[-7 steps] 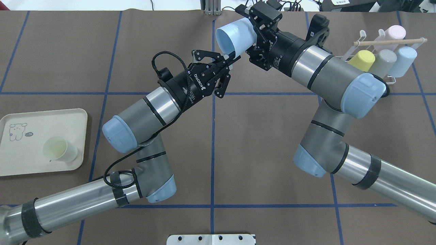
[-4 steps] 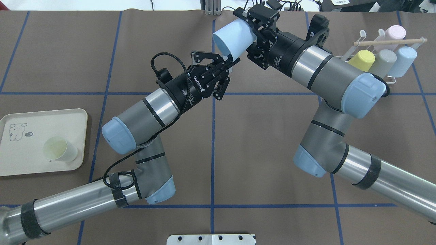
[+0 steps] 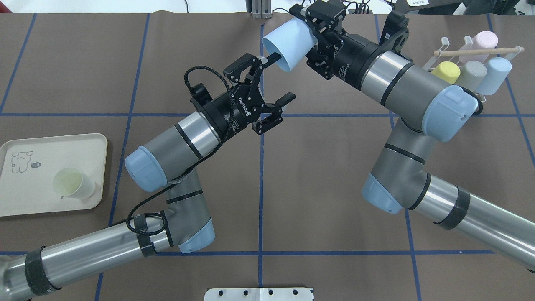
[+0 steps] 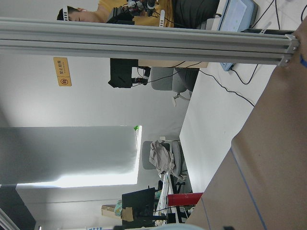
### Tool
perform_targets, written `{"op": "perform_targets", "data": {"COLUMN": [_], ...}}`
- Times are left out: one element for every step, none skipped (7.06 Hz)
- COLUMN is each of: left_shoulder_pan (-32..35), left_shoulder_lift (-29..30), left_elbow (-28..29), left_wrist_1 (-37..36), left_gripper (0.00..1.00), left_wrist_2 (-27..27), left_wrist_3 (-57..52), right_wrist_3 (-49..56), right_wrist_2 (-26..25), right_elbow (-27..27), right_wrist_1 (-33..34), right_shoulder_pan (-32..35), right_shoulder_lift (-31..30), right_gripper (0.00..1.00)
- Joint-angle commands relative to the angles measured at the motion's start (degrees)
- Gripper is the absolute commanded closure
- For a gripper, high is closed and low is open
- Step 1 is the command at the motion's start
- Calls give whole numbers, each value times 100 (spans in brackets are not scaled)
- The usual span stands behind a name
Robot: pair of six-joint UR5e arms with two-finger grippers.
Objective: Transfer IKEA cup to right arm and place on rack
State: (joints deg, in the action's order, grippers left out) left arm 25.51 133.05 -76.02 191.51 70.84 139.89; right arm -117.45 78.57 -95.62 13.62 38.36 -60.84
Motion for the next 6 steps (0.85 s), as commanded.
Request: {"op": "perform_targets", "data": {"left_shoulder_pan": [6, 6, 41, 68, 94, 242], "left_shoulder_lift": [-7, -7, 2, -7, -7, -68], "left_elbow": [-10, -10, -71, -97, -98, -150], "left_wrist_1": [9, 9, -34, -78, -157, -654], "left_gripper": [0, 0, 0, 0, 0, 0], "left_wrist_2": [0, 9, 87, 88, 175, 463], "left_wrist_3": [-14, -162, -686, -1587, -2223, -2560], "right_wrist_3": [38, 195, 458, 1035, 1815, 2319], "right_wrist_2": [10, 27, 36, 79, 80, 80], "right_elbow": [8, 69, 217, 271, 272, 219], "right_wrist_1": [43, 61, 105, 654, 1225, 1822], "right_shoulder_pan": [258, 477, 679, 873, 927, 1023], "right_shoulder_lift": [-24, -67, -94, -103, -103, -103], "right_gripper": [100, 100, 100, 100, 100, 100]}}
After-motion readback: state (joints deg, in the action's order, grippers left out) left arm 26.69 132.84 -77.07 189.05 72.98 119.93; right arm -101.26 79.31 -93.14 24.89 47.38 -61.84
